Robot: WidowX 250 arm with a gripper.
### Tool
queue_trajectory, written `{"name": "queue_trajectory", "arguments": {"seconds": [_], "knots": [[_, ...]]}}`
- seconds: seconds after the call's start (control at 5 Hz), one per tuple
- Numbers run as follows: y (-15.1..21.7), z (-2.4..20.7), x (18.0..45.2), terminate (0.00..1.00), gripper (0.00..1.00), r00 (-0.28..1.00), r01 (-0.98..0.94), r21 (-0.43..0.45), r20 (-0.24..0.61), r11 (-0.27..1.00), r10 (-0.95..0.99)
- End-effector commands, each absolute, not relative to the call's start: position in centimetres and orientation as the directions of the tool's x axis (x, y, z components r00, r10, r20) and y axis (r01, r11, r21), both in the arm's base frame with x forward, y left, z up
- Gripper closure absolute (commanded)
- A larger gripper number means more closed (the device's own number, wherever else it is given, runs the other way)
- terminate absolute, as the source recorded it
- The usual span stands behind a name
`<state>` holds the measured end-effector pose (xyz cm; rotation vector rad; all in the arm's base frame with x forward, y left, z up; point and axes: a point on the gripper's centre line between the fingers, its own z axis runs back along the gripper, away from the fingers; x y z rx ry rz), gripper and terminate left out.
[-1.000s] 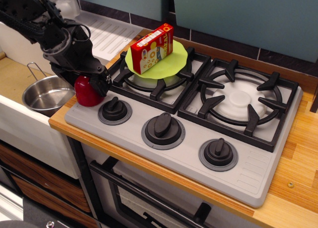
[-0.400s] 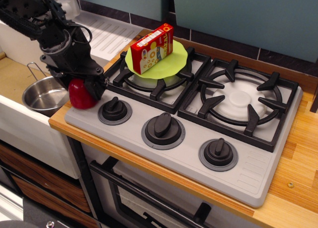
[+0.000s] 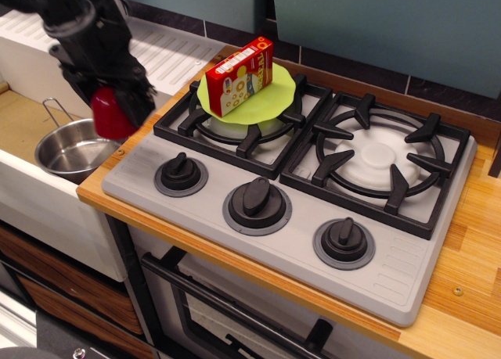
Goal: Put cereal on plate and sweetpotato in pot or pan in sink
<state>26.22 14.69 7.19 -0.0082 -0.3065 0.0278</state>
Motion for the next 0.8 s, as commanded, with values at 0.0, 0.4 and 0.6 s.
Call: {"name": "queue_trajectory", "arguments": {"seconds": [0.0, 0.4, 0.6], "knots": [[18.1, 9.0, 29.0, 0.0, 1.0, 0.93, 0.065, 0.017, 0.36, 0.998, -0.067], [20.6, 6.4, 29.9, 0.0, 1.0, 0.914, 0.099, -0.007, 0.396, 0.995, -0.088], [21.6, 5.4, 30.1, 0.0, 1.0, 0.912, 0.11, -0.013, 0.399, 0.994, -0.095]]}}
